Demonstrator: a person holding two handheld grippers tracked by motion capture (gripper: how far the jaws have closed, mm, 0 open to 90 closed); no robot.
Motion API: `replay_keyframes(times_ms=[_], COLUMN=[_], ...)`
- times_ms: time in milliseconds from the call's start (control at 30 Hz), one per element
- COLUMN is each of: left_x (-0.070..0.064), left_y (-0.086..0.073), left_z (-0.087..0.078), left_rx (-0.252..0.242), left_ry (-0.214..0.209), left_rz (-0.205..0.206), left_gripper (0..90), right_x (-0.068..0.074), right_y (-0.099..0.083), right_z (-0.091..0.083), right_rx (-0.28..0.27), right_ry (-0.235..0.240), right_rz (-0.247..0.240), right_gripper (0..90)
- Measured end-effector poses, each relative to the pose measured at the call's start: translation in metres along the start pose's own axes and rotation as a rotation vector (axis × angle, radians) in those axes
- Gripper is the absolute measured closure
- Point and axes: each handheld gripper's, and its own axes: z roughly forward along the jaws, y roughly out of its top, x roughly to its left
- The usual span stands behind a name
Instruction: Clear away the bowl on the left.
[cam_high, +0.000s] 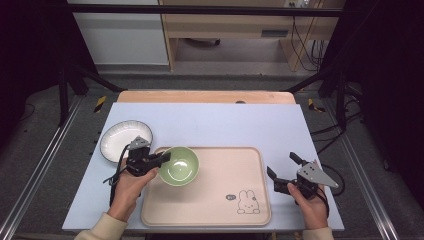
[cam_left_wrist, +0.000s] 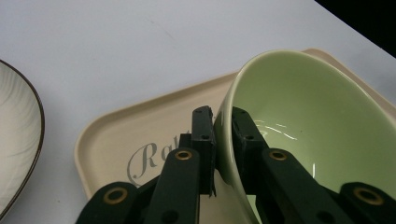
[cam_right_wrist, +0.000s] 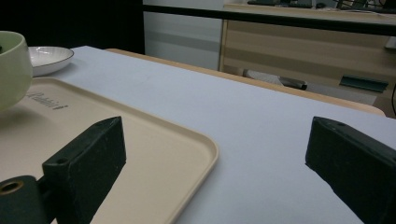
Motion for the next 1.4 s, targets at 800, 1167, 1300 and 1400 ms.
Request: replay_keyframes(times_ms=[800,1167,1300,1400], left_x=[-0.014,-0.013,-0.012,-0.012], left_y=[-0.010,-0.012,-0.013,-0.014], left_z=[0.011,0.013,0.014,0.015], left_rx=[0.059,0.075,0.077,0.078], left_ry=[-0.071,-0.075,-0.076,-0.077], left_rz=[0.018,0.014,0.011,0.003], left_gripper=[81.8,81.8,81.8,81.8], right_x=[0.000,-0.001,0.000,0.000], right_y=[0.000,0.000,0.000,0.000], right_z=[-0.001,0.000,0.000,0.000], right_rx=[0.001,0.004,0.002,0.002], right_ry=[-0.003,-0.003,-0.001,0.002], right_rz=[0.002,0.004,0.004,0.001], right_gripper=[5.4,5.4,5.4,5.4])
